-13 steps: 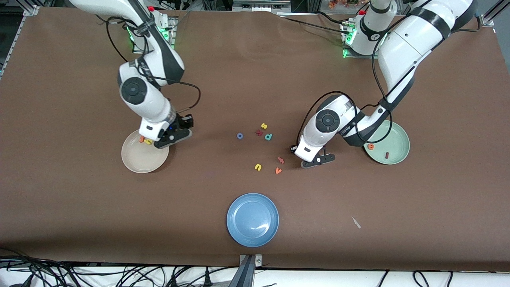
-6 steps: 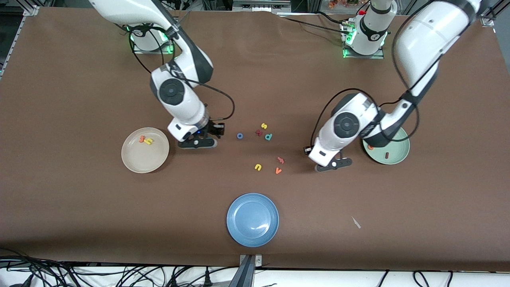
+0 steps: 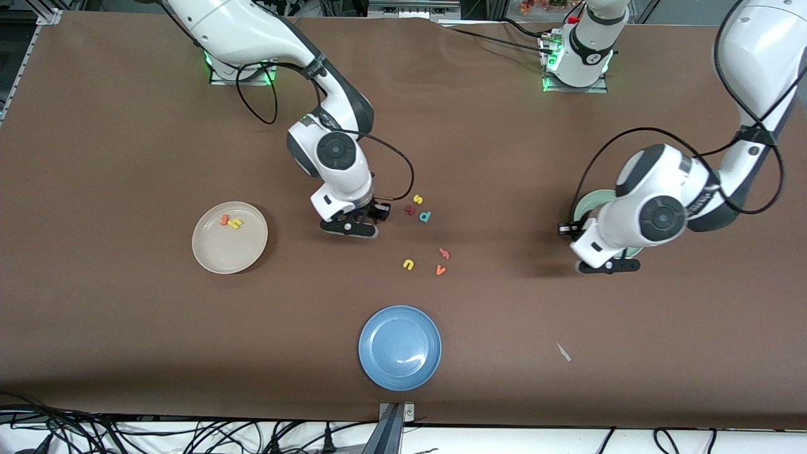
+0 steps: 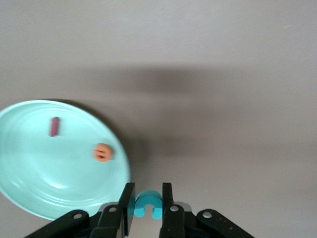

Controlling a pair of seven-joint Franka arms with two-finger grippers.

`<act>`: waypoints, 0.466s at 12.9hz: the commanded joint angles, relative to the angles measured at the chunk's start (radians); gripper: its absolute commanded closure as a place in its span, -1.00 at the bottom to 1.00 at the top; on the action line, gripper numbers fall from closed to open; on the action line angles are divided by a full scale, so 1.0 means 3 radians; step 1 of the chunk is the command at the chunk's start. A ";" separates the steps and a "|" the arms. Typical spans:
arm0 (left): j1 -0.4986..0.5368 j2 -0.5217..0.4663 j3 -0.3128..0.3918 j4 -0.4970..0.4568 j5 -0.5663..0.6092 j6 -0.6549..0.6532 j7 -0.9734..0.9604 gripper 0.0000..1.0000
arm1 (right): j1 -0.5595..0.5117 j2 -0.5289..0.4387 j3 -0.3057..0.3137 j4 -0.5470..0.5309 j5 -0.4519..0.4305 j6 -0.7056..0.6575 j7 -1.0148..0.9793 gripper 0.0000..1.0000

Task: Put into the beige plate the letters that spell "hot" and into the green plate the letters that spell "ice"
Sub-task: 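Drop the teal c on the green plate while the right gripper grasps the o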

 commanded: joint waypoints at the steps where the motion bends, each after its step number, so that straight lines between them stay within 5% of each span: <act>1: 0.0288 -0.0017 -0.0025 -0.0166 0.0177 -0.0033 0.0504 0.99 | 0.0121 0.0317 -0.0019 0.0480 -0.0196 -0.0308 0.0248 -0.04; 6: 0.0759 0.0223 0.0016 -0.0335 0.0705 0.0064 0.0961 0.99 | 0.0168 0.0435 -0.0019 0.0481 -0.0340 -0.0283 0.0514 -0.04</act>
